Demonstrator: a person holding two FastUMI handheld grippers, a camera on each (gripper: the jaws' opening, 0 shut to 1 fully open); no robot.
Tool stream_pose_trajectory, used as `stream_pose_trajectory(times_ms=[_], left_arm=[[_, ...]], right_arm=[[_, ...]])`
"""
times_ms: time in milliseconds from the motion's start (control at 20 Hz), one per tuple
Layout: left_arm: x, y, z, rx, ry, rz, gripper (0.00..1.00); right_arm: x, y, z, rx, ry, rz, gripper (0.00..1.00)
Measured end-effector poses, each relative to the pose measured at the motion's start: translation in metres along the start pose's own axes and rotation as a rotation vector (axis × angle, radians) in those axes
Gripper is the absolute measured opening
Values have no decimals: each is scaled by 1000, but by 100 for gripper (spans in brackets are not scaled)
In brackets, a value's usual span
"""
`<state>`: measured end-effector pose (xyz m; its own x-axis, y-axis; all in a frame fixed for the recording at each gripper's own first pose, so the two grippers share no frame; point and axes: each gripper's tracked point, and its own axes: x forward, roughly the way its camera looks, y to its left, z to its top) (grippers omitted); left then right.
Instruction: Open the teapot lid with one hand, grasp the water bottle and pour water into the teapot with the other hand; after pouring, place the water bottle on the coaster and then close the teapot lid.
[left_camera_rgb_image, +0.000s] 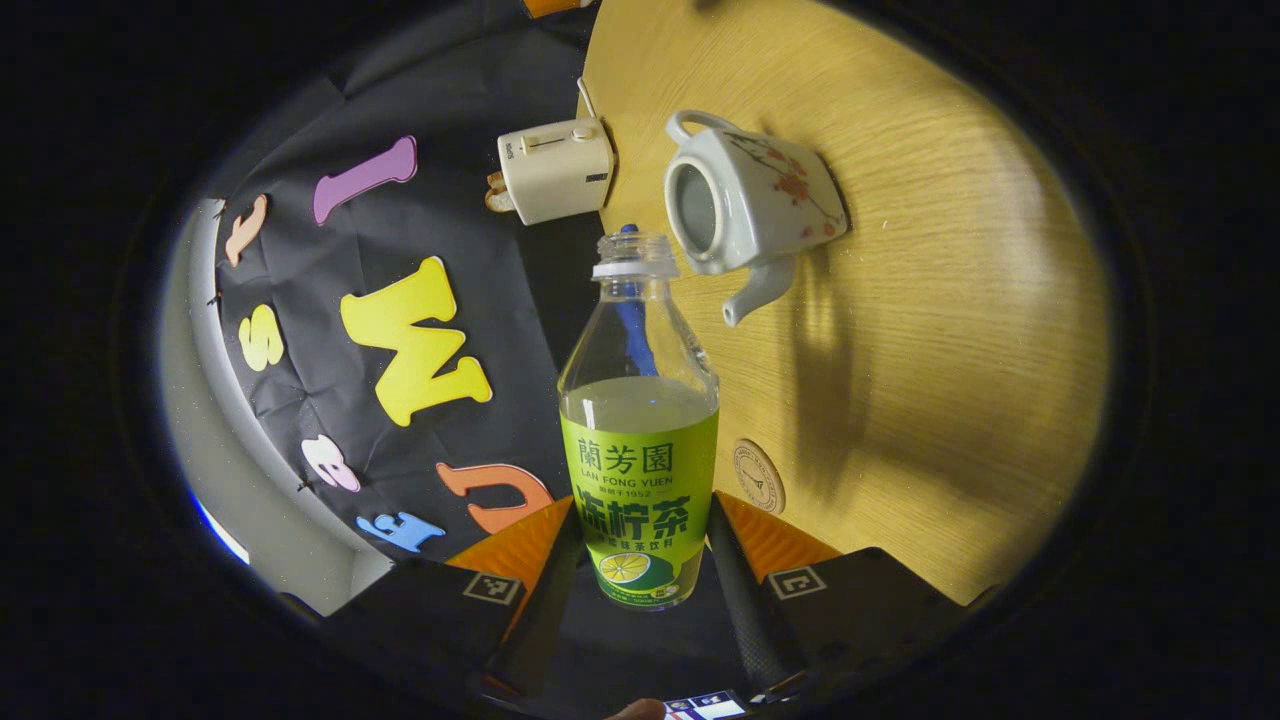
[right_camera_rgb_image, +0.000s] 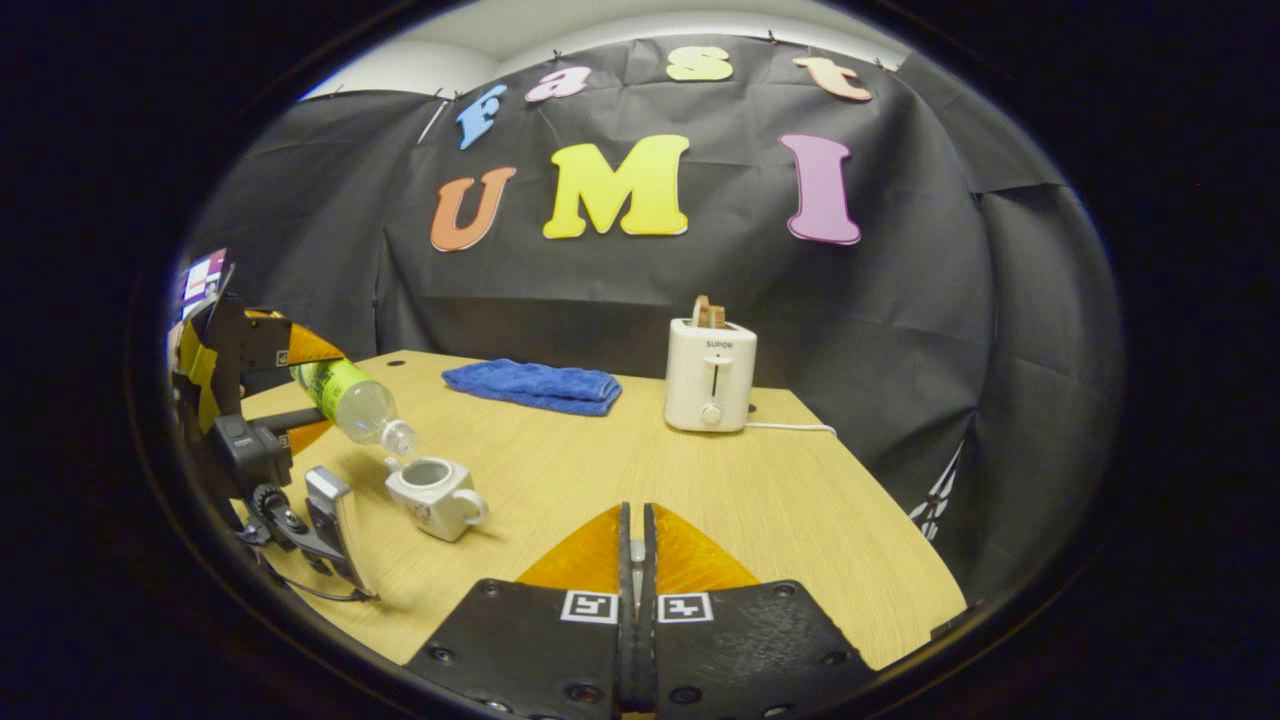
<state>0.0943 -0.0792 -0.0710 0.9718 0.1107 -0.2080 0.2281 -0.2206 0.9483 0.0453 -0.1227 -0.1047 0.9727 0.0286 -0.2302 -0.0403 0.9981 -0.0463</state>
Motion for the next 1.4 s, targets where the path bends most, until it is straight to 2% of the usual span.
stream_pose_trajectory(times_ms=[150, 650, 700, 750, 800, 1000, 1400], left_arm=[[1, 5, 4, 57, -1, 19, 74], [2, 11, 5, 156, 1, 36, 74], [3, 14, 5, 163, 3, 42, 74], [3, 15, 5, 173, 6, 48, 74], [2, 16, 4, 182, 10, 57, 74], [3, 22, 4, 227, 17, 69, 74], [4, 26, 5, 249, 13, 78, 74]], right_arm=[[1, -1, -2, 1, 1, 4, 0], [1, -1, -3, 5, 0, 11, 0], [1, 0, -3, 6, 1, 11, 2], [1, 0, -4, 5, 3, 13, 0], [1, 1, -4, 5, 3, 13, 2], [2, 2, -5, 5, 7, 18, 0], [3, 3, -6, 7, 13, 22, 0]])
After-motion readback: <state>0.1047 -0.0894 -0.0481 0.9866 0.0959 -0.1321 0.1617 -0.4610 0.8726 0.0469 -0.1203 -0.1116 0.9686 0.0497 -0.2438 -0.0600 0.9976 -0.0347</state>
